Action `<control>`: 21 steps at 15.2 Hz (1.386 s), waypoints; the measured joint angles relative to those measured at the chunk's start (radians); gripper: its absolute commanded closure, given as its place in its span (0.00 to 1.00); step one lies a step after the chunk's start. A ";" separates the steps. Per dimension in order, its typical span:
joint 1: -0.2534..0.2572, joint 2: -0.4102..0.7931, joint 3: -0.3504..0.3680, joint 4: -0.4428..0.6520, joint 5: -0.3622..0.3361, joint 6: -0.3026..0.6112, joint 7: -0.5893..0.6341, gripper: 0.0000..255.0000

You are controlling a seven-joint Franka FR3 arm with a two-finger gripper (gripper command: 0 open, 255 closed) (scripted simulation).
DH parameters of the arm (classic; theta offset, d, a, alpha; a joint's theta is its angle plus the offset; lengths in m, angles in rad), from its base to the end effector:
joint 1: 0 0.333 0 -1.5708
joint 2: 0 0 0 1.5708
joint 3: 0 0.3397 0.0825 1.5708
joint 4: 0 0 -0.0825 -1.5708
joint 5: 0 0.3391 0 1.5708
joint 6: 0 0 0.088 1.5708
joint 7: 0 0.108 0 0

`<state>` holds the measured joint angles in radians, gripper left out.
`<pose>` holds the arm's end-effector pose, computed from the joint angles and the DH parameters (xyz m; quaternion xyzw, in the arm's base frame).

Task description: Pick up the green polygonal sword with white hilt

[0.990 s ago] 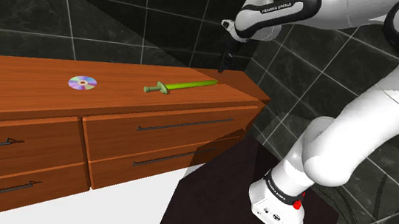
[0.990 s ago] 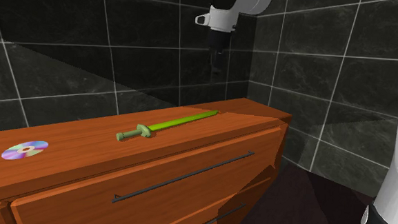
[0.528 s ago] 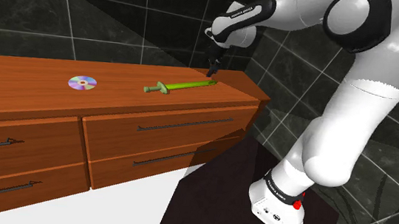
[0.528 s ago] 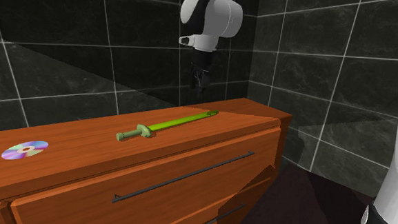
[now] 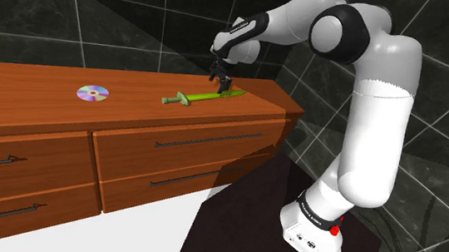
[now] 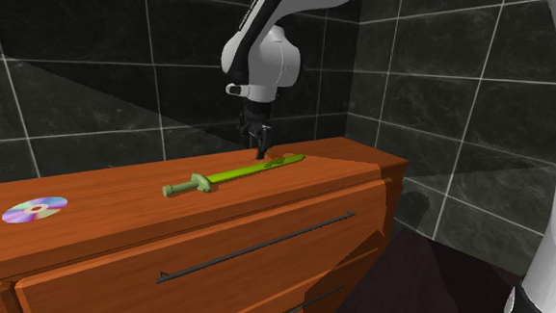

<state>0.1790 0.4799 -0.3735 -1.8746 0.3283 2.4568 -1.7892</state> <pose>0.6197 -0.0968 0.3348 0.7608 0.6441 0.0649 0.0458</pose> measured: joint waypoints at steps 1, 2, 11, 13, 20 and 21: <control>-0.009 0.029 0.014 0.026 0.005 0.000 -0.028 0.00; -0.015 0.049 0.024 0.039 0.011 0.007 -0.044 0.00; -0.038 0.124 0.058 0.046 0.046 0.073 -0.084 1.00; -0.038 0.125 0.058 0.047 0.047 0.075 -0.084 1.00; -0.038 0.125 0.058 0.046 0.047 0.075 -0.084 1.00; -0.036 0.121 0.056 0.045 0.045 0.071 -0.082 1.00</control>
<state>0.1425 0.6006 -0.3172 -1.8291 0.3730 2.5277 -1.8714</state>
